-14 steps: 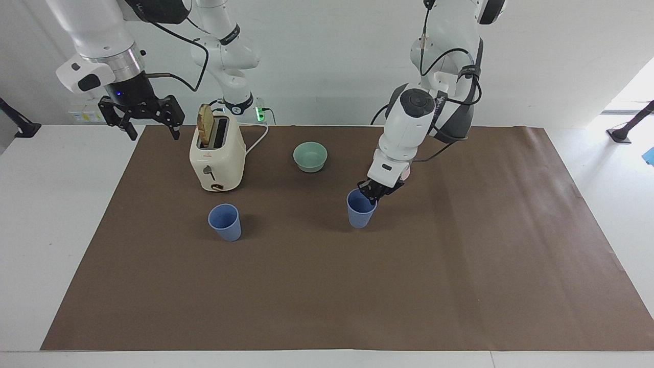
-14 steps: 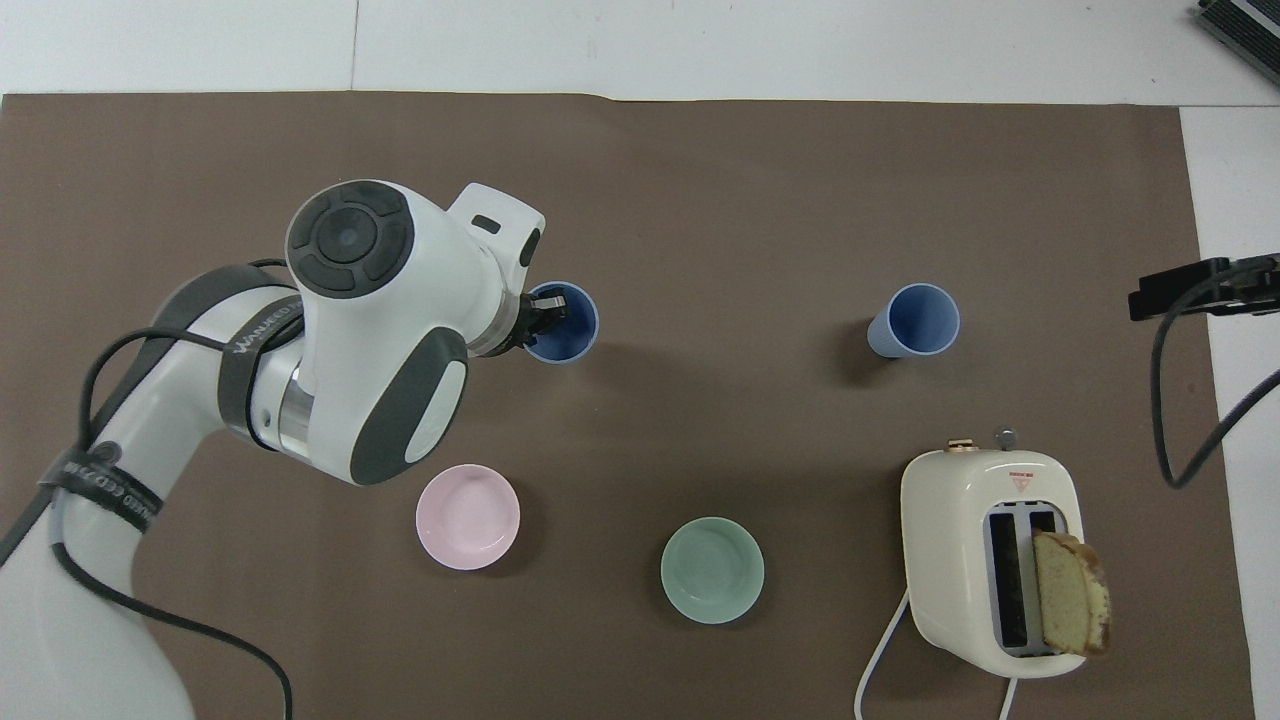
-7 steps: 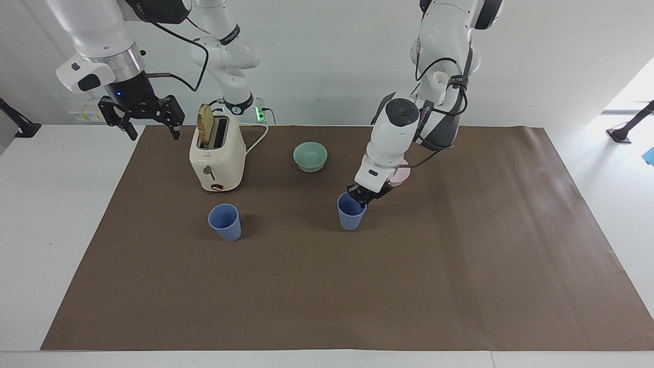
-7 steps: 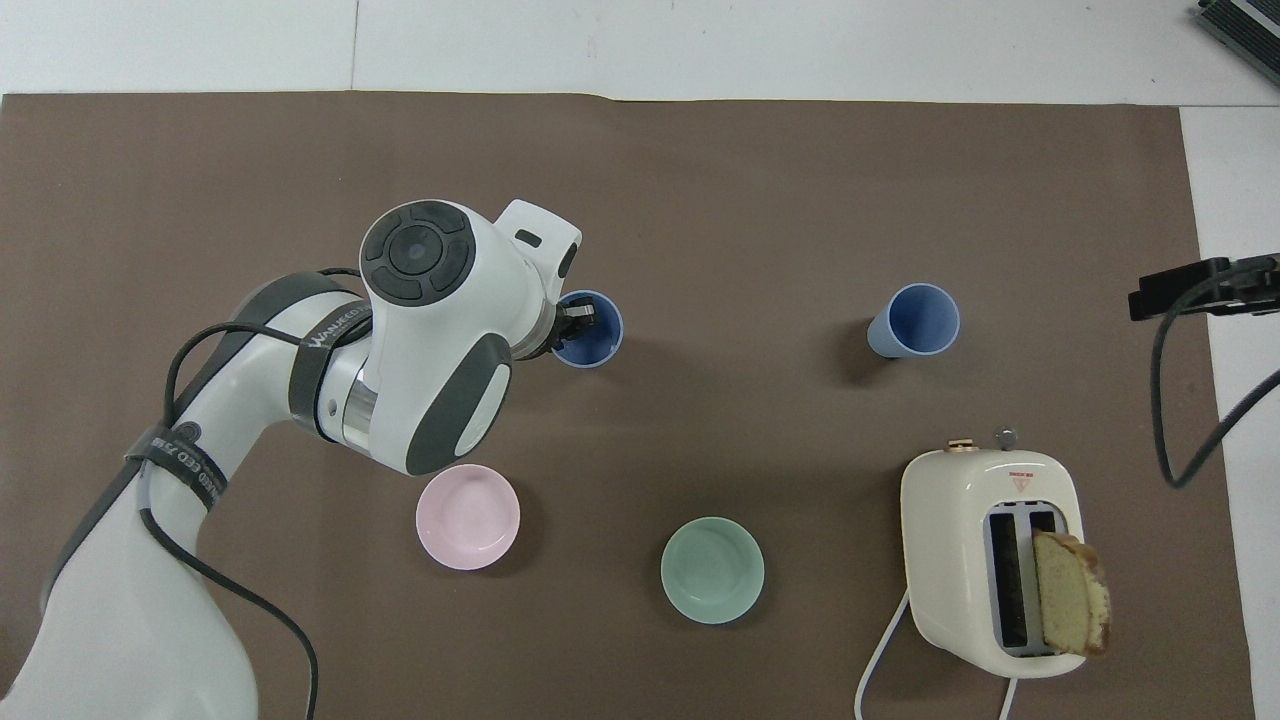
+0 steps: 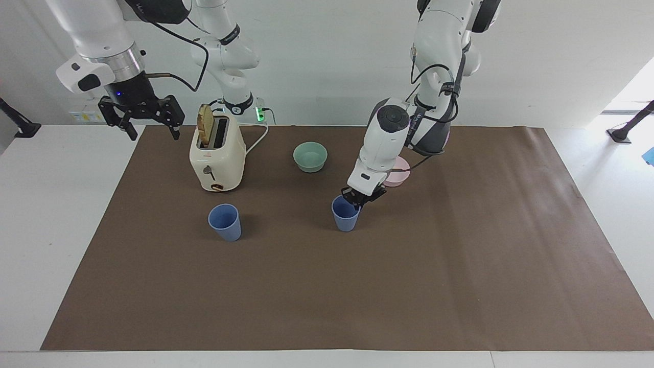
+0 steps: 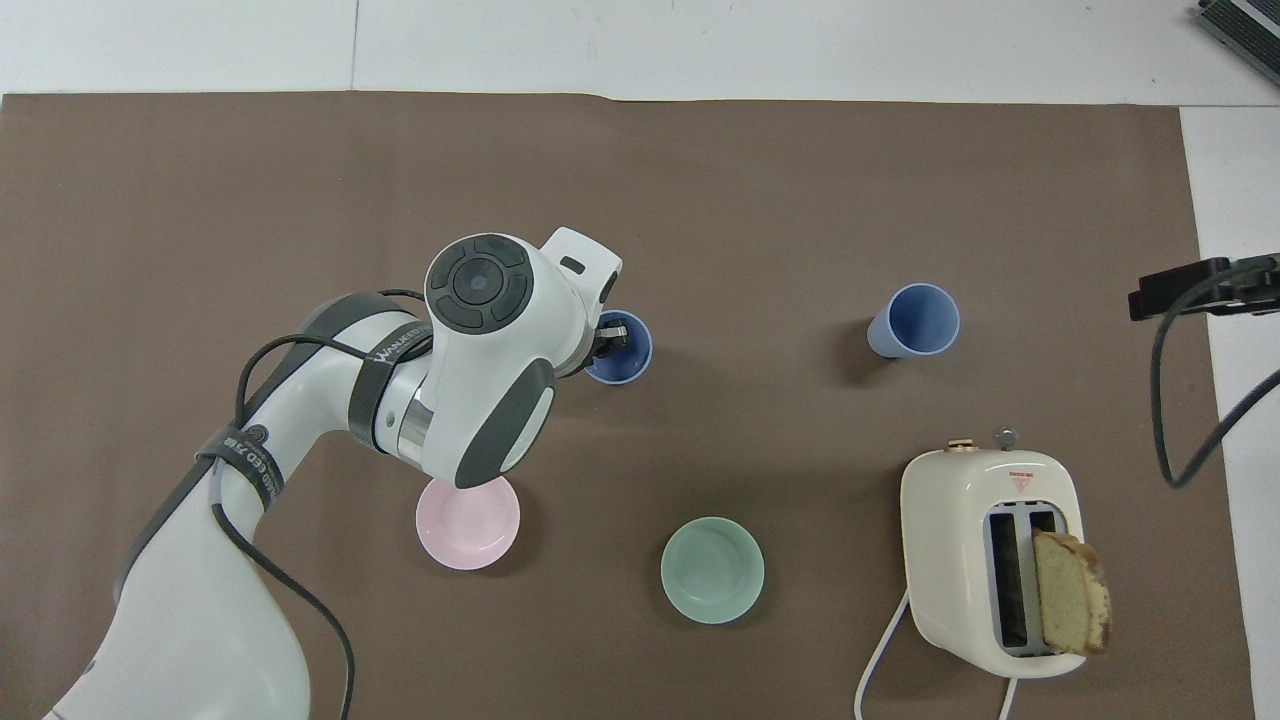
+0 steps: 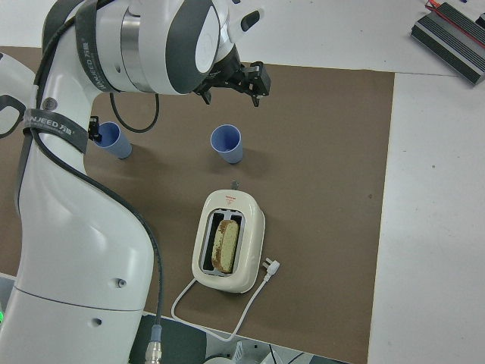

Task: Stack blue cups with both arms
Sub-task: 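Carry the blue cup with the left gripper toward the table center and set it down, then open and withdraw the left gripper while the right gripper reaches the other cup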

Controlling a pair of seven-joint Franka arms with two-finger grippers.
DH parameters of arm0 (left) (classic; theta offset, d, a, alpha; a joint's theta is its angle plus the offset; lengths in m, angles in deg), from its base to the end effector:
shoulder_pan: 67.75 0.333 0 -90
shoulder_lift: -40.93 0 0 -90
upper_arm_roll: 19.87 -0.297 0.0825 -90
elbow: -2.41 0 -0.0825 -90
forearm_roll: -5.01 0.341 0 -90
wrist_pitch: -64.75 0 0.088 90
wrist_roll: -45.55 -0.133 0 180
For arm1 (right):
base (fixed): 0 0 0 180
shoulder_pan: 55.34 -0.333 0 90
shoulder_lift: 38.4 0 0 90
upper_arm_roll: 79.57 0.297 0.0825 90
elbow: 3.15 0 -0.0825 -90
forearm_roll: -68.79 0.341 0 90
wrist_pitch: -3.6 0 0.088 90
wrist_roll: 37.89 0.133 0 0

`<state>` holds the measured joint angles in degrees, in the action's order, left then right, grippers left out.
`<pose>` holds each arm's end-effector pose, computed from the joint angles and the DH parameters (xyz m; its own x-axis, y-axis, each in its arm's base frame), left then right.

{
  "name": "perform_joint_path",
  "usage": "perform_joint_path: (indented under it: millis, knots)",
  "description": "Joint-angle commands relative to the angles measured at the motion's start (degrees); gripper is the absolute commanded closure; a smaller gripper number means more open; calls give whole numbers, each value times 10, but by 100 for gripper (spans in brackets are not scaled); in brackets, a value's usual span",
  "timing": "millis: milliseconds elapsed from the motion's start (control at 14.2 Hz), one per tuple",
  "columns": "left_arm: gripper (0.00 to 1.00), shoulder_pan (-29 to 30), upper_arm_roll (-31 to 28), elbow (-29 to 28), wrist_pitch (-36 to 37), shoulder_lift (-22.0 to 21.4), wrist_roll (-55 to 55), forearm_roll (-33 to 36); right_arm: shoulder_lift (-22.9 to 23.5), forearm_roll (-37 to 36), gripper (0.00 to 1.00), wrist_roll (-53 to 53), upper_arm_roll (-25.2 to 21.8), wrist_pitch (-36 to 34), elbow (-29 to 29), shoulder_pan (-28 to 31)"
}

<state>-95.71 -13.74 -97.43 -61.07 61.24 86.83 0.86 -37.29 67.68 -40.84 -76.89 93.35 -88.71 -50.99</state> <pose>0.5120 -0.3453 0.3607 0.9849 0.1731 0.0077 0.1703 -0.9755 0.1393 0.5186 -0.0180 0.6025 0.9984 0.0222 0.0527 0.0211 -0.9996 0.0212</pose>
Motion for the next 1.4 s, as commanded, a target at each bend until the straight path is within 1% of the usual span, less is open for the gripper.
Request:
perform_joint_path:
  millis: [0, 281, 351, 492, 702, 843, 1054, 1335]
  knots:
    - [0, 4, -14, 7, 1, -8, -1, 35, -14, 10, 0, 8, 6, 0, -14, 8]
    - [0, 61, -16, 20, 63, -62, -13, 49, -14, 10, 0, 5, 7, 7, -15, 1]
    - [0, 76, -15, 19, 78, -76, -38, 49, -14, 11, 0, 1, 8, 10, -16, 2]
    - [0, 114, -15, 18, 127, -106, -123, 48, -14, 12, 0, 3, 12, 18, -23, -6]
    - [0, 149, -15, 15, 180, -141, -202, 48, -15, 24, 0, 3, 12, 63, -60, -7]
    - [0, 173, -16, 15, 210, -163, -264, 48, -14, 23, 0, 2, 12, 115, -91, -12]
    - [0, 214, -16, 15, 254, -189, -333, 48, 26, 23, 0, 1, 12, 134, -95, -15]
    - [0, 244, -16, 18, 286, -221, -377, 47, 61, 23, 0, 3, 13, 144, -97, -16]
